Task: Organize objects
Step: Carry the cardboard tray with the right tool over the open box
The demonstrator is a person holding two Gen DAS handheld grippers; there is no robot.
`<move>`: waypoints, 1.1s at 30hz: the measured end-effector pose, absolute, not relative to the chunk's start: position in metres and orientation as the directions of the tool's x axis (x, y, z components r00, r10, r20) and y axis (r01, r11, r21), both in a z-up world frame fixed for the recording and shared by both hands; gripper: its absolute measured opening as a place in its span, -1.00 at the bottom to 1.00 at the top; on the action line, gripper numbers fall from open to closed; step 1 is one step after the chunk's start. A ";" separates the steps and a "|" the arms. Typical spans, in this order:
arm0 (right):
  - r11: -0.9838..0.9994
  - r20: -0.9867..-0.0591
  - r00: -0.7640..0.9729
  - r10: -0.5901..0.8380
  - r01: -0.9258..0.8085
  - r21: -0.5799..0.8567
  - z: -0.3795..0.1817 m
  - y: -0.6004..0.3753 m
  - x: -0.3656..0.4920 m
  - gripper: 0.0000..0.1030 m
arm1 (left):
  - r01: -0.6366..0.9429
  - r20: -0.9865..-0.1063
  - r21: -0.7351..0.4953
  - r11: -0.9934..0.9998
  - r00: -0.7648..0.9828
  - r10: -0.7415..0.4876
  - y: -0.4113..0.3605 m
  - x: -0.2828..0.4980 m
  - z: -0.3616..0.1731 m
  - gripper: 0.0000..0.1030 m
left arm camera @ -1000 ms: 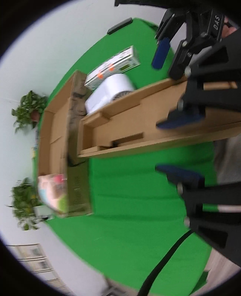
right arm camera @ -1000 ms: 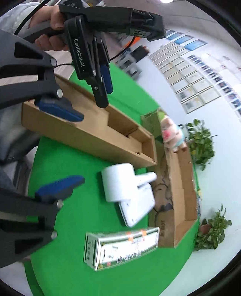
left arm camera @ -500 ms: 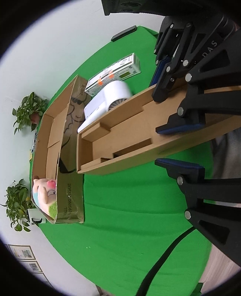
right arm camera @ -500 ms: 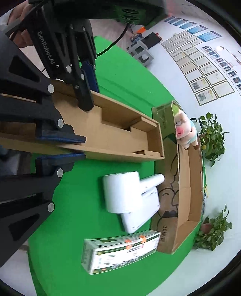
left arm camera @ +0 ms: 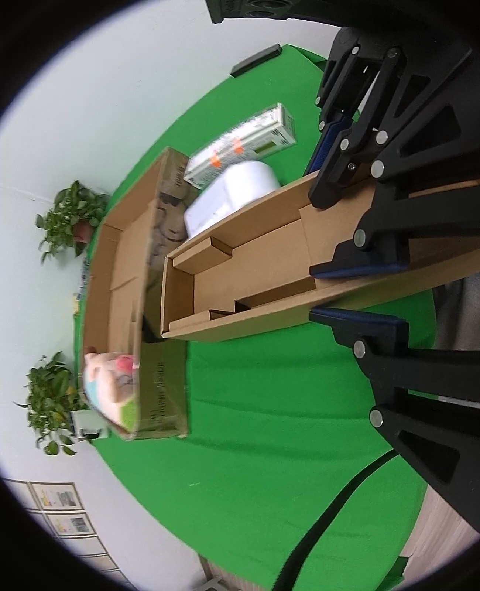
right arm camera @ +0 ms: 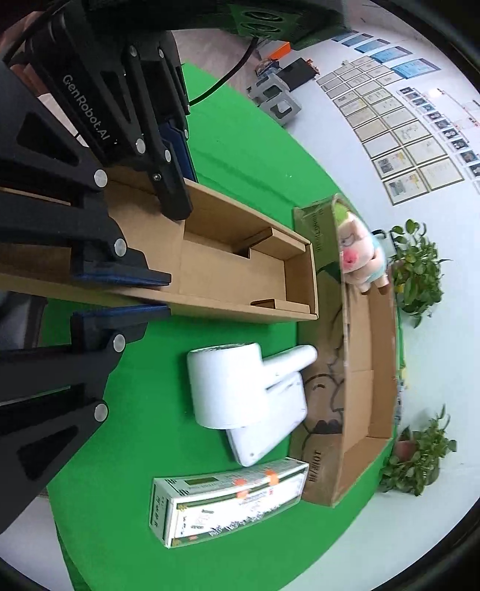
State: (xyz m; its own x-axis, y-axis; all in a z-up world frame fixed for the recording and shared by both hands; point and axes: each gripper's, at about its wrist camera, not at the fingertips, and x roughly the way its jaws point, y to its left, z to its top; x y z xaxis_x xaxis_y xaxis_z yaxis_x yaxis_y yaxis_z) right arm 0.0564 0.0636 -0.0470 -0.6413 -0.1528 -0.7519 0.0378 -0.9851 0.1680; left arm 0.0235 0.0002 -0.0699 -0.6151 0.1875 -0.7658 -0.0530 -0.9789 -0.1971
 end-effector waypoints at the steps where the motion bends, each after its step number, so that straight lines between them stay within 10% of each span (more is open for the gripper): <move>1: -0.986 -0.743 -0.652 -0.149 0.038 0.164 -0.043 0.062 0.058 -0.85 | -0.055 -0.756 -0.191 -0.980 -0.629 0.183 0.000 0.024 -0.064 -0.71; 33: -0.994 -0.433 -0.901 0.026 -0.068 0.081 0.169 0.080 0.036 -0.85 | -0.217 -0.467 -0.093 -0.972 -0.852 0.235 0.018 -0.051 0.120 -0.72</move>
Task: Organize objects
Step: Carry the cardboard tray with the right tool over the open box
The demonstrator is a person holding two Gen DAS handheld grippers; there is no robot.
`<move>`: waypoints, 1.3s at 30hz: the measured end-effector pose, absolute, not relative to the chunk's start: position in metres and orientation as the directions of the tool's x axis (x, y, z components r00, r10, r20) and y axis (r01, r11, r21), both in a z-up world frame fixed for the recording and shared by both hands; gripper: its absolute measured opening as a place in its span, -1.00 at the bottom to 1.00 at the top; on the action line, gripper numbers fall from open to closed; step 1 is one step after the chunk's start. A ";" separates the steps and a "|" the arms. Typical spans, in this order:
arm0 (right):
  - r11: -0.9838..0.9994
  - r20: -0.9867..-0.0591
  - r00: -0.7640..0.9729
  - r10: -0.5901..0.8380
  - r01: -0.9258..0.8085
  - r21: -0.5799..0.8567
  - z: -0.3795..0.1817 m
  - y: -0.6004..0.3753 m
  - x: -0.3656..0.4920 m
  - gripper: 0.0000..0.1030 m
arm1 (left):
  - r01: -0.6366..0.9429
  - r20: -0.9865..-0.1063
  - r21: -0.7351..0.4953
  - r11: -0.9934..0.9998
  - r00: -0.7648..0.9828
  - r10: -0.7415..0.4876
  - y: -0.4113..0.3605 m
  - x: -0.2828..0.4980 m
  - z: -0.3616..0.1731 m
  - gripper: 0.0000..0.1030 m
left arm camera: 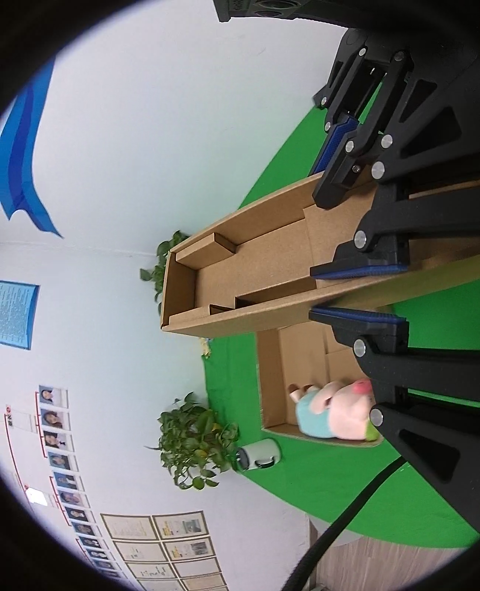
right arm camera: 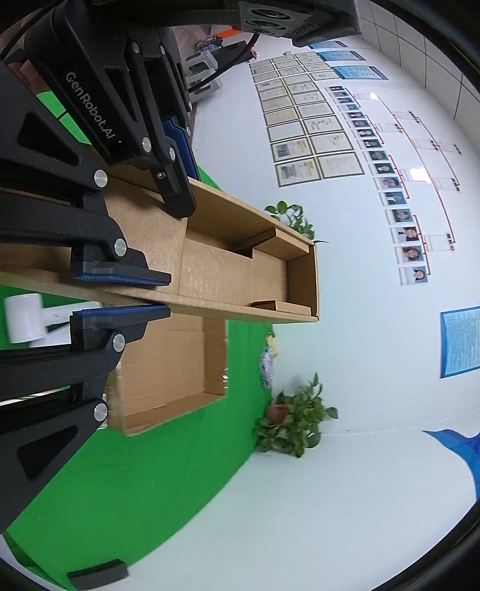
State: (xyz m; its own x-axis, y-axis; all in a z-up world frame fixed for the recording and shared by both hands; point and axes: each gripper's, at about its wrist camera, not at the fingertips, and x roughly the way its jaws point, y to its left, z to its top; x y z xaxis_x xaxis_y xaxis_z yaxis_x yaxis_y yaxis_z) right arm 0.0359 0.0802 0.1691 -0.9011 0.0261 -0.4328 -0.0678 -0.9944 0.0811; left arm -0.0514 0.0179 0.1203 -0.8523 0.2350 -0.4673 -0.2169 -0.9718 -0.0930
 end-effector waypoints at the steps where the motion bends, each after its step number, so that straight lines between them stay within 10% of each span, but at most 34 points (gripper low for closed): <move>1: -0.994 -0.430 -0.903 0.020 -0.062 0.084 0.174 0.081 0.031 -0.85 | -0.209 -0.460 -0.088 -0.974 -0.859 0.226 0.017 -0.054 0.125 -0.73; 23: -0.996 -0.392 -0.919 -0.037 0.003 0.087 0.264 0.124 -0.140 -0.85 | -0.122 -0.416 -0.037 -0.992 -0.900 0.127 -0.004 -0.164 0.166 -0.75; 39: -0.992 -0.499 -0.861 -0.094 0.039 0.119 0.207 0.119 -0.248 -0.84 | -0.072 -0.532 -0.056 -0.996 -0.842 0.091 -0.028 -0.213 0.109 -0.76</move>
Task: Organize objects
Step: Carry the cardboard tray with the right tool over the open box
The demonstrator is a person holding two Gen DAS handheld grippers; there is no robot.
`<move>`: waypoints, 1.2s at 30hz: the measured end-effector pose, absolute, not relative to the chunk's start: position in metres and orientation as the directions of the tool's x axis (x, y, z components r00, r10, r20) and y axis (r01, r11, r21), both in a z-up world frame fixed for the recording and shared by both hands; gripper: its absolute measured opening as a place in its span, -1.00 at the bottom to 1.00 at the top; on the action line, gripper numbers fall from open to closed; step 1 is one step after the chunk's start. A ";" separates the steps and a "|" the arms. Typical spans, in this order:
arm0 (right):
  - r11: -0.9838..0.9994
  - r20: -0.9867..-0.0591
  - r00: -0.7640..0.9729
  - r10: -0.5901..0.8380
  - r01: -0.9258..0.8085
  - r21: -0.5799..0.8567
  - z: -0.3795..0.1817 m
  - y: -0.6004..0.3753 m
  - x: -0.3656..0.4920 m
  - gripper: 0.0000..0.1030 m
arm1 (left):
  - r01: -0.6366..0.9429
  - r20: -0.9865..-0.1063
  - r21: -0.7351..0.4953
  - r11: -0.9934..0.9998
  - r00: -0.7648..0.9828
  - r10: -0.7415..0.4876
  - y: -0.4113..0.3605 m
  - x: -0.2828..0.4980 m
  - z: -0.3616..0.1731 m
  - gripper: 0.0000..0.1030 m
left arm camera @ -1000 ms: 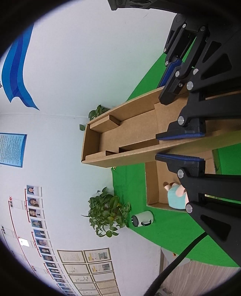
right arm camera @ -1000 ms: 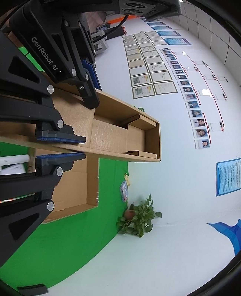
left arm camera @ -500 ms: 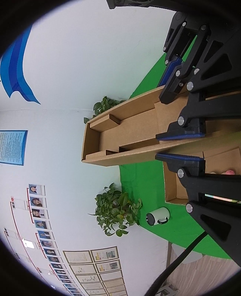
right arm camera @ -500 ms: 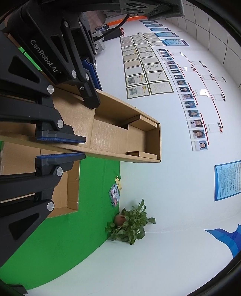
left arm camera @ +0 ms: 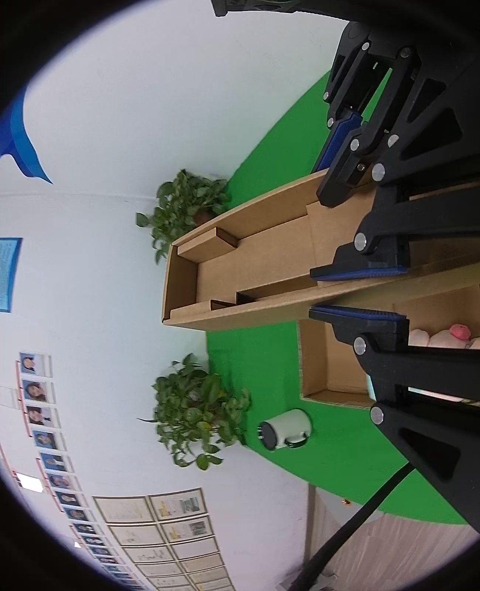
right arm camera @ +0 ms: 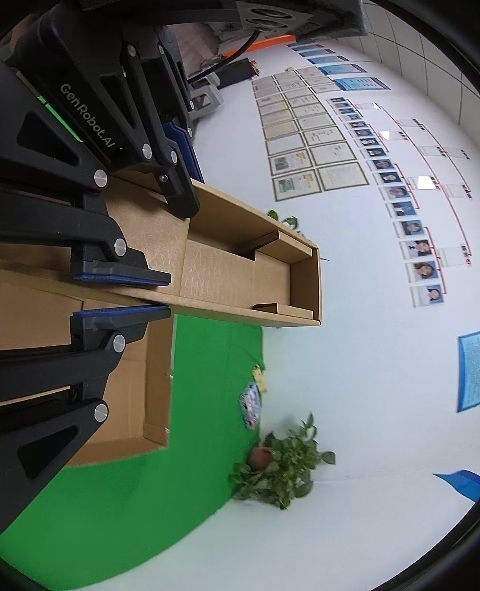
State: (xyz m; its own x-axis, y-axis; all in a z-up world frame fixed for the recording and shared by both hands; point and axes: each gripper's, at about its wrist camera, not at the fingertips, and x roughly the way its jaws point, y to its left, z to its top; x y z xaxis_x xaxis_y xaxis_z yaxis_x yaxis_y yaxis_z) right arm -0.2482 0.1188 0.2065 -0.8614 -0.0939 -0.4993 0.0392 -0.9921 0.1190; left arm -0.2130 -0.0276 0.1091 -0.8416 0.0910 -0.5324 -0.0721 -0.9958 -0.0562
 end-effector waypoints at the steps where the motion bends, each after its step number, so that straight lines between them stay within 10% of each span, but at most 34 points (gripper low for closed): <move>1: -0.991 -0.515 -0.851 -0.100 0.040 0.126 0.194 0.119 -0.254 -0.84 | -0.070 -0.546 -0.058 -0.996 -0.833 0.090 -0.029 -0.216 0.101 -0.76; 18: -0.971 -0.669 -0.719 -0.189 0.036 0.235 0.008 0.153 -0.317 -0.84 | -0.016 -0.773 -0.033 -0.999 -0.633 0.036 -0.036 -0.267 -0.014 -0.75; 36: -0.971 -0.769 -0.612 -0.185 -0.005 0.237 -0.066 0.116 -0.338 -0.82 | 0.004 -0.855 -0.024 -1.000 -0.519 0.018 -0.045 -0.277 -0.044 -0.78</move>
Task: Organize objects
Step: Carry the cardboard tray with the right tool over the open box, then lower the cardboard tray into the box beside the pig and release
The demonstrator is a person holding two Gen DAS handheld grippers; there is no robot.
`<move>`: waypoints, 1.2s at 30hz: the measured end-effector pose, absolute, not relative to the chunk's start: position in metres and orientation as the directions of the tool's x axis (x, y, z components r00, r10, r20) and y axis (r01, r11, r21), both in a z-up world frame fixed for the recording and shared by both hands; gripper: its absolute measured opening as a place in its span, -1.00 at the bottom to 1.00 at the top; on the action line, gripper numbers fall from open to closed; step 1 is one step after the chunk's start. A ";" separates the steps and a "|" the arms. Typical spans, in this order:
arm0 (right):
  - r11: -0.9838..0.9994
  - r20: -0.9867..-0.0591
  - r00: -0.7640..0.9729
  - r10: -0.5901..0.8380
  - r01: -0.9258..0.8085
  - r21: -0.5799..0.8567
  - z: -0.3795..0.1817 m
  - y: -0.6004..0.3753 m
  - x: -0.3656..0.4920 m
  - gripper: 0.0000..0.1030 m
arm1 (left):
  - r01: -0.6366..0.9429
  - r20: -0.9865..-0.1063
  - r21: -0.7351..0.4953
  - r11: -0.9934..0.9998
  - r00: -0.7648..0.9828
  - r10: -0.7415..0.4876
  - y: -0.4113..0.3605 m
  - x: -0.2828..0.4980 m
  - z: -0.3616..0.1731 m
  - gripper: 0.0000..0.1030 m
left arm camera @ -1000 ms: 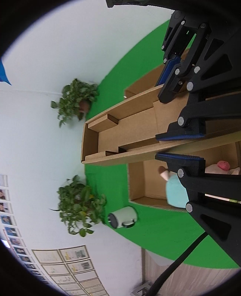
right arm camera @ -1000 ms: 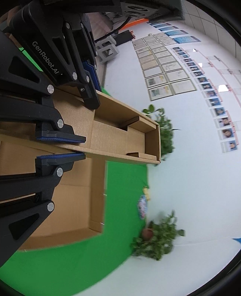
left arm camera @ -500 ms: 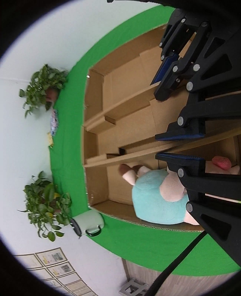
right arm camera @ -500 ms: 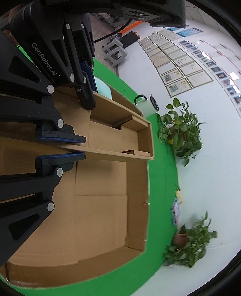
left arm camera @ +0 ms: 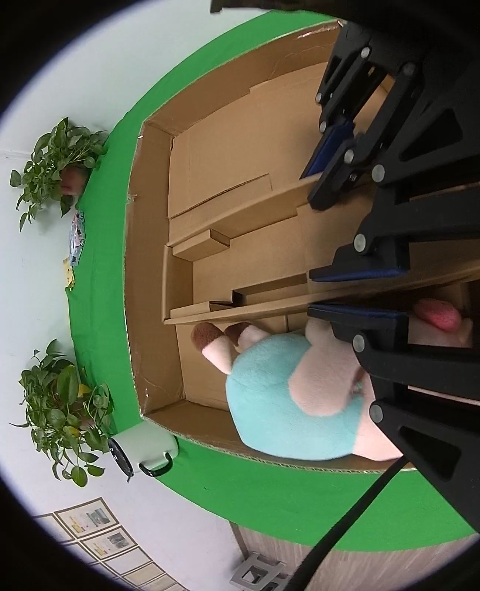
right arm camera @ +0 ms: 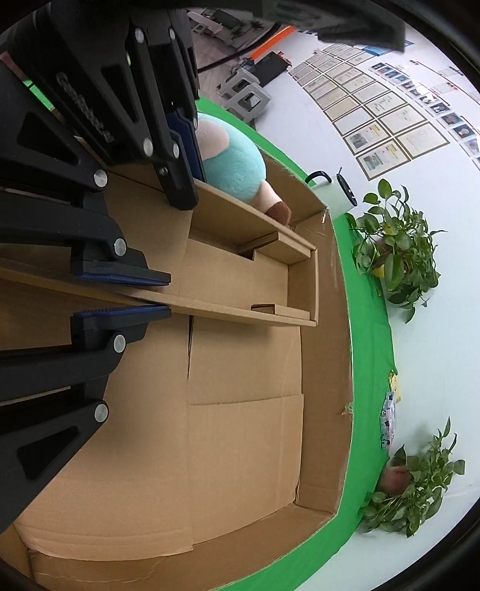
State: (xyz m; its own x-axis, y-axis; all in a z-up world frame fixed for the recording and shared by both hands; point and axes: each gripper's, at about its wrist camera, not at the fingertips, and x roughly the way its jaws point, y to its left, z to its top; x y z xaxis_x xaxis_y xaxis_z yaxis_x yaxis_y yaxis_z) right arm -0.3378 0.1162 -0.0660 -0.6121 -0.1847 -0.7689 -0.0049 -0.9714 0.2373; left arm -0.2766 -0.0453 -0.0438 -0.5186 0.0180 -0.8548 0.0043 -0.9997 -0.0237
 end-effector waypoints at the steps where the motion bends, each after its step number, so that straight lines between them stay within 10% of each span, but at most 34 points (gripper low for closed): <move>1: -0.972 -0.771 -0.609 -0.185 -0.002 0.235 -0.064 0.113 -0.339 -0.81 | 0.009 -0.853 -0.033 -0.999 -0.521 0.024 -0.048 -0.275 -0.042 -0.78; 14: -0.988 -0.763 -0.628 -0.154 0.102 0.116 -0.045 0.092 -0.328 -0.67 | 0.032 -0.740 -0.011 -0.999 -0.673 -0.014 -0.075 -0.214 0.001 -0.72; 16: -0.992 -0.720 -0.684 -0.116 0.108 0.058 -0.023 0.094 -0.304 -0.16 | 0.023 -0.693 0.001 -1.000 -0.721 -0.018 -0.073 -0.200 0.010 -0.63; 21: -0.992 -0.565 -0.817 -0.115 0.120 0.030 0.026 0.108 -0.225 0.99 | 0.030 -0.519 -0.027 -0.999 -0.855 -0.012 -0.062 -0.150 0.036 0.63; 36: -0.999 -0.526 -0.850 -0.020 0.039 -0.025 0.044 0.129 -0.078 0.98 | -0.016 -0.429 -0.130 -0.991 -0.901 0.071 -0.022 -0.085 0.040 0.65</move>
State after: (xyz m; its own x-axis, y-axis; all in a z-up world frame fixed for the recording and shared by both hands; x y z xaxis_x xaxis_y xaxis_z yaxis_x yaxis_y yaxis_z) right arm -0.0777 0.1288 0.0436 -0.8503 -0.0202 -0.5260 0.0392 -0.9989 -0.0250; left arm -0.0850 -0.0223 0.0401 -0.9006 0.0705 -0.4288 -0.0159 -0.9914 -0.1296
